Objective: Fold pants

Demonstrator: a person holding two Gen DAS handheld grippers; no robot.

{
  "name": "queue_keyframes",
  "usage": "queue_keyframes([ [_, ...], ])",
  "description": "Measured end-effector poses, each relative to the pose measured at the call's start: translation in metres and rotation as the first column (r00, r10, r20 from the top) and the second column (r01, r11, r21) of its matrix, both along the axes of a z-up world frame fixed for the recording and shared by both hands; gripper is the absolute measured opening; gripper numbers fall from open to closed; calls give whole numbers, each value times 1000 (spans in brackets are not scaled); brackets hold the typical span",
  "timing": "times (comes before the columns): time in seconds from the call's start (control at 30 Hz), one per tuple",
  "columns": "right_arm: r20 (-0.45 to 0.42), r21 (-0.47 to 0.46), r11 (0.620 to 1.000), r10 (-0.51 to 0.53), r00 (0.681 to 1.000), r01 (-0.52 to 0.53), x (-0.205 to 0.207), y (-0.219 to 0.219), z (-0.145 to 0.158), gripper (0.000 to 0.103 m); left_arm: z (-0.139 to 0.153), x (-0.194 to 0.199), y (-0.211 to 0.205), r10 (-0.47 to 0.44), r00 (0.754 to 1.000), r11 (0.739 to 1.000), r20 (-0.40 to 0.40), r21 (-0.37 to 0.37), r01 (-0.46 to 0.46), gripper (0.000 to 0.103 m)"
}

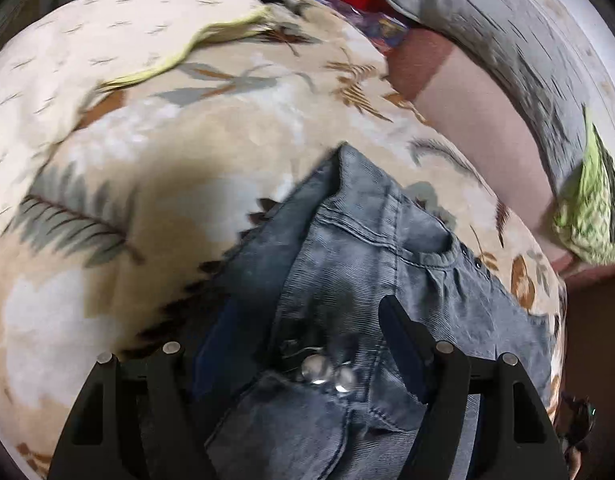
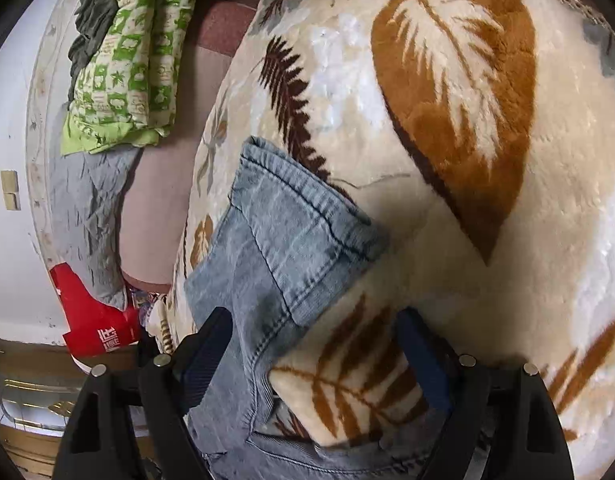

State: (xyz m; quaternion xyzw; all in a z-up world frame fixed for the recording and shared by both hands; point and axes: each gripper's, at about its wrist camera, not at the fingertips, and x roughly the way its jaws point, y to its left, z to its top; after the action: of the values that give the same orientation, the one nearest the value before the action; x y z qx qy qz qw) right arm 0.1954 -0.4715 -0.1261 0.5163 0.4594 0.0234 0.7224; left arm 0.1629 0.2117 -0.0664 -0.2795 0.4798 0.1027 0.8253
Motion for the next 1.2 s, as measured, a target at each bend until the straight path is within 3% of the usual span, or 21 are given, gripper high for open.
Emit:
queue_keyframes([
  [0.07, 9, -4, 1000, -18, 1000, 18, 3, -3, 2, 86, -7, 5, -3, -16, 999, 1000, -43, -8, 15, 62],
  [0.1, 8, -3, 1000, -24, 1000, 24, 3, -9, 1, 86, -10, 7, -3, -19, 998, 1000, -60, -4, 19, 42],
  [0.13, 6, -2, 1000, -30, 1000, 30, 5, -10, 1, 86, -13, 10, -3, -25, 997, 1000, -76, 11, 26, 31],
  [0.23, -7, -31, 999, -33, 999, 33, 10, -10, -1, 81, -12, 11, -9, -41, 995, 998, -86, 42, 45, 25],
  [0.3, -18, -97, 995, -25, 1000, 24, 12, -9, 3, 49, -10, 14, -10, -41, 995, 997, -89, 62, 47, 21],
  [0.33, -19, -107, 994, -18, 1000, 15, 14, -9, 5, 3, -7, 15, -11, -36, 995, 996, -89, 75, 43, 15],
  [0.37, -21, -101, 995, -21, 1000, 18, 13, -10, 5, 5, -4, 16, -11, -33, 996, 995, -87, 93, 41, 15],
  [0.57, 78, -304, 952, 5, 997, 19, -11, 2, 60, 5, 17, 12, -8, -38, 999, 990, -39, 135, 43, 15],
  [0.63, 85, -350, 936, 10, 996, 21, -24, 7, 66, 5, 20, 12, -12, -54, 998, 985, -28, 163, 58, 15],
  [0.7, -1, -417, 908, 36, 999, -33, -25, 12, 48, 8, 10, 17, -15, -83, 993, 980, -80, 174, 96, 16],
  [0.73, -93, -423, 900, 66, 993, -100, -20, 15, 27, 18, 6, 18, -14, -87, 991, 980, -103, 170, 104, 17],
  [0.77, -145, -373, 920, 75, 987, -124, -20, 13, 8, 21, 2, 16, -12, -79, 990, 983, -113, 158, 96, 19],
  [0.87, -75, -369, 928, 24, 997, -50, -35, 4, 28, 21, 19, 2, -4, -40, 996, 978, -76, 200, 55, 33],
  [0.93, -29, -389, 921, 6, 1000, -17, -42, 1, 46, 21, 40, -10, -3, -33, 999, 973, -1, 227, 33, 49],
  [1.0, 32, -403, 915, 34, 999, -18, -43, 6, 67, 24, 55, -17, -8, -42, 998, 968, 54, 251, 27, 56],
  [1.03, 68, -389, 921, 48, 996, -18, -43, 9, 74, 31, 61, -18, -14, -64, 995, 968, 76, 248, 43, 56],
  [1.13, 122, -329, 943, 100, 988, -55, -29, 21, 68, 85, 54, -10, -31, -148, 985, 973, 89, 192, 129, 61],
  [1.2, 30, -339, 935, 121, 992, -104, -16, 25, 42, 86, 31, -1, -40, -177, 984, 971, 23, 170, 171, 65],
])
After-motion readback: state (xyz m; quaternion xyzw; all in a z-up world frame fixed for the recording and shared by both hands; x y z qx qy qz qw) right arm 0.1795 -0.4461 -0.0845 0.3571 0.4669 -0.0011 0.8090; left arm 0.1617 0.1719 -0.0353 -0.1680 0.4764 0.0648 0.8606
